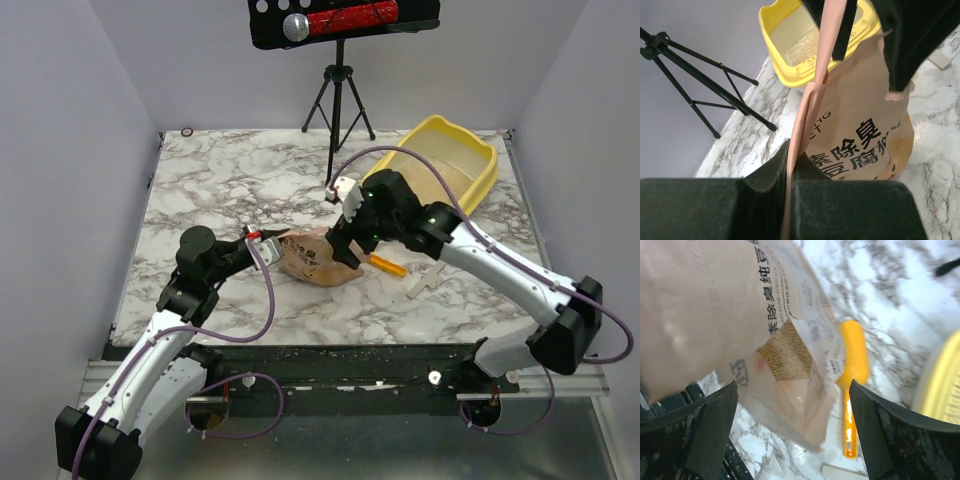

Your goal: Fill the litter box with clean litter

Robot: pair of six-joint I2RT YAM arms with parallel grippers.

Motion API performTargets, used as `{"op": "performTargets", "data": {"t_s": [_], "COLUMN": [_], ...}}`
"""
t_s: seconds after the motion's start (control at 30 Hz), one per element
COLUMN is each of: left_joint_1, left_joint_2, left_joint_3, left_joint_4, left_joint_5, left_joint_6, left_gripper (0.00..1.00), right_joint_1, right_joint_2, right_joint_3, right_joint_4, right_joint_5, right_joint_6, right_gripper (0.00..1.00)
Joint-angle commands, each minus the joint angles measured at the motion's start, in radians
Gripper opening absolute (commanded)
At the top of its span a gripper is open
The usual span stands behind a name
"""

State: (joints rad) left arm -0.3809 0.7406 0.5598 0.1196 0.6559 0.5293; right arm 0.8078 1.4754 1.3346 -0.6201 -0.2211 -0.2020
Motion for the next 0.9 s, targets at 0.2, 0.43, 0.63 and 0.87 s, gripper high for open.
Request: {"op": "performTargets", "data": {"t_s": [0.2,0.43,0.63,0.87], "left_joint_1": [0.002,0.000,-0.007,-0.007], "left_joint_2": [-0.012,-0.014,-0.029,-0.129], "left_joint_3": [0.011,0.051,0.181,0.233], "left_joint_4": [0.164,0.121,0.025,-0.059], "left_joint_5": [-0.007,0.001,-0.084,-0.292], "left_joint_6": [0.001,-0.006,-0.115,-0.365], "left_gripper": [0.17,0.33,0.50,0.62], "right_joint_1": [-0.038,-0.078,-0.119,-0.133], "right_joint_2": [-0.338,-0.386,-0.373,-0.228], "right_joint_3": [-0.136,-0.316,-0.449,-0.496], "right_joint_4": [0.007,0.000,0.091,0.164], "right_joint_5": [0.463,0.480,0.444,0.399], "right_joint_6": [0.200,0.277,0.294,0.289], "right_gripper": [1.00,1.00,1.00,0.99]}}
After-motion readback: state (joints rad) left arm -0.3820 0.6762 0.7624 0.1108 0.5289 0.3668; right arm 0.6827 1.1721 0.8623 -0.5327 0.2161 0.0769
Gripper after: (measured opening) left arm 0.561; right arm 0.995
